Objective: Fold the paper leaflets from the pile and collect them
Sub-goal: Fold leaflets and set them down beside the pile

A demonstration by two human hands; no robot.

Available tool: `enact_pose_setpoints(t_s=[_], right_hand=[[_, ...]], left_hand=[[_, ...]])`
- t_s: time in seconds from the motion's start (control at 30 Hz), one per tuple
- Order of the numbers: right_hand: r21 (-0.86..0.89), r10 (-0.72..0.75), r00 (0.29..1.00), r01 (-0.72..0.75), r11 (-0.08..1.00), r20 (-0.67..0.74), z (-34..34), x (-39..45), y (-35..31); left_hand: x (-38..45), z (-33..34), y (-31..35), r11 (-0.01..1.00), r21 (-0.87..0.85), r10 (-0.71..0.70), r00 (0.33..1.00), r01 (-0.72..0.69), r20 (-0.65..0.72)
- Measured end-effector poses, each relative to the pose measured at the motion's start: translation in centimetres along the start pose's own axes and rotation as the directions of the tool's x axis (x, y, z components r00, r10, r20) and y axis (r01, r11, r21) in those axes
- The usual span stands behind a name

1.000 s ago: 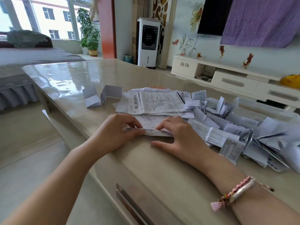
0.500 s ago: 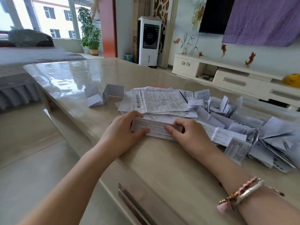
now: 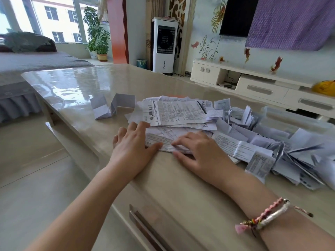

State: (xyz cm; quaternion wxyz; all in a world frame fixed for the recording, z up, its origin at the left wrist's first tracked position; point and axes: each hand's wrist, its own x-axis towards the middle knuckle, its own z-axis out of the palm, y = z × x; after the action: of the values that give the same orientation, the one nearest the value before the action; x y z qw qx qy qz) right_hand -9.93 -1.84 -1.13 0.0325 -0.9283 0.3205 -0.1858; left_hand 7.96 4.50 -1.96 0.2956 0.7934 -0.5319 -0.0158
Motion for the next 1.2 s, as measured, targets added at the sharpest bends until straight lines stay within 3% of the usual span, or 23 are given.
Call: enact_pose_setpoints(t_s=[0.17, 0.3, 0.4, 0.6, 0.73, 0.87, 0.97, 1.1, 1.2], right_hand=[[-0.087, -0.019, 0.999, 0.023, 0.996, 0.042, -0.2, 0.0, -0.2], [-0.181, -0.068, 0.997, 0.063, 0.982, -0.024, -0.2, 0.0, -0.4], [-0.205, -0.085, 0.989, 0.059, 0.977, -0.12, -0.4, 0.0, -0.7], [-0.078, -0.082, 0.988, 0.073, 0.994, -0.131, -0.4, -0.4, -1.1], [0.154, -0.032, 0.986, 0.058, 0.986, -0.166, -0.5, -0.5, -1.1], [0.442, 0.114, 0.977, -0.022, 0.897, -0.182, -0.6, -0.4, -0.7], [0.64, 0.255, 0.952, -0.092, 0.763, -0.167, -0.9, -0.1, -0.6], [0.794, 0.336, 0.939, -0.259, 0.551, 0.073, -1.1, 0.2, -0.7], [0.839, 0.328, 0.93, -0.306, 0.45, 0.163, -1.2, 0.2, -0.6]], left_hand=[[-0.6, 0.1, -0.1, 0.999, -0.029, 0.019, 0.994, -0.022, -0.108], [-1.1, -0.3, -0.3, 0.994, -0.083, 0.057, 0.985, -0.072, -0.163], [-1.8, -0.4, 0.1, 0.977, -0.143, 0.141, 0.982, -0.159, -0.126], [-2.2, 0.0, 0.8, 0.944, -0.244, 0.194, 0.972, -0.223, -0.136], [-1.7, -0.1, 0.5, 0.912, -0.312, 0.244, 0.963, -0.268, -0.113], [-1.5, -0.3, 0.4, 0.866, -0.441, 0.215, 0.972, -0.235, -0.095], [-1.6, -0.7, 0.9, 0.788, -0.594, 0.172, 0.984, -0.165, -0.045], [-1.8, -1.6, 1.5, 0.661, -0.745, 0.208, 0.976, -0.088, 0.069], [-2.0, -2.3, 1.7, 0.607, -0.792, 0.262, 0.957, -0.066, 0.121]])
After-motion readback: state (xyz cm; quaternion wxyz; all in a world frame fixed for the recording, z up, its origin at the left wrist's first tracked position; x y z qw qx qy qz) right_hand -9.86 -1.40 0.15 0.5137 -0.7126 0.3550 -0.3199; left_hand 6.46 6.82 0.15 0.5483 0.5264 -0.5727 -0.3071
